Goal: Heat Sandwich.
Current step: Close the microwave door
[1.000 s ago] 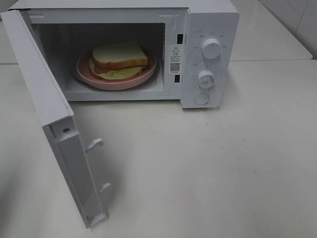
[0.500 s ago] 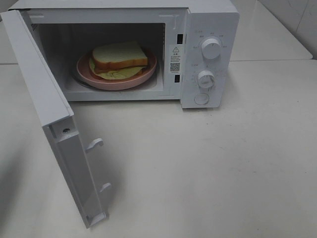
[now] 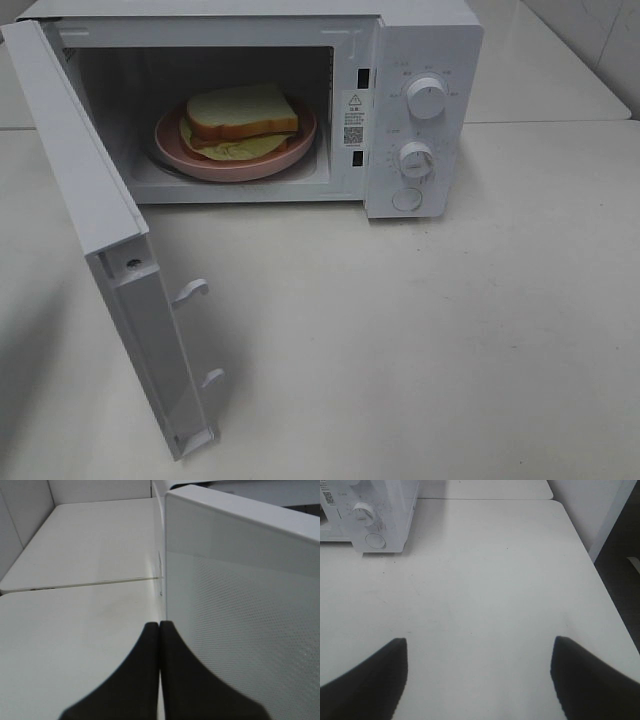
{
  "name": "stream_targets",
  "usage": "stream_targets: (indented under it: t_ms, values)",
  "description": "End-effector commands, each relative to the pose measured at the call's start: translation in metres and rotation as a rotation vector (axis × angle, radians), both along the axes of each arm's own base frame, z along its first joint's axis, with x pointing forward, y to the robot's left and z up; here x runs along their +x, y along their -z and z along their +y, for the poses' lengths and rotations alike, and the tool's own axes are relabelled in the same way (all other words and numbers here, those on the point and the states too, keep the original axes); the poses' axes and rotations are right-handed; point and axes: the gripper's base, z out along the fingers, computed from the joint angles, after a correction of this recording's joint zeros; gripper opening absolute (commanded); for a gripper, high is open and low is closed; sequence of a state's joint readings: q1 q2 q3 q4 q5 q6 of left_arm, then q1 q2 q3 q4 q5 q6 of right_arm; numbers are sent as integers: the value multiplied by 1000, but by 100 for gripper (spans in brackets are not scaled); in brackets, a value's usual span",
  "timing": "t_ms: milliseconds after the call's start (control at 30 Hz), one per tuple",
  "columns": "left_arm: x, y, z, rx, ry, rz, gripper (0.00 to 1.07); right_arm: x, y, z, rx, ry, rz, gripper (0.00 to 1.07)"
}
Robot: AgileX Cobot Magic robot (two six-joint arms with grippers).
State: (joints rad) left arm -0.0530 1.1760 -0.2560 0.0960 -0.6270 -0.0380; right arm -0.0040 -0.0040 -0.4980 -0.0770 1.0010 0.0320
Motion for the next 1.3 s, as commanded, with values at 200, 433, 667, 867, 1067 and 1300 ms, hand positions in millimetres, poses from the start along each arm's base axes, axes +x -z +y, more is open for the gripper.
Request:
stream_targets:
  t_ms: [200,433,667,867,1067,1300]
  values:
    - [18,9,-10,-61,87,-14,0,-4,0,0,8,8,-34,76]
    - [23,13,-30,-65,177,-2,0,-4,0,0,8,8,-34,76]
    - [22,19,-52,-72,238,-4,0,-4,0,0,8,8,-34,76]
    - [26,23,-66,-88,261,12,0,-4,0,0,8,8,-34,76]
    - [39,21,-95,-113,306,8,0,-4,0,0,8,8,-34,76]
    - [58,22,-141,-109,348,-5,0,-4,0,0,7,8,-34,76]
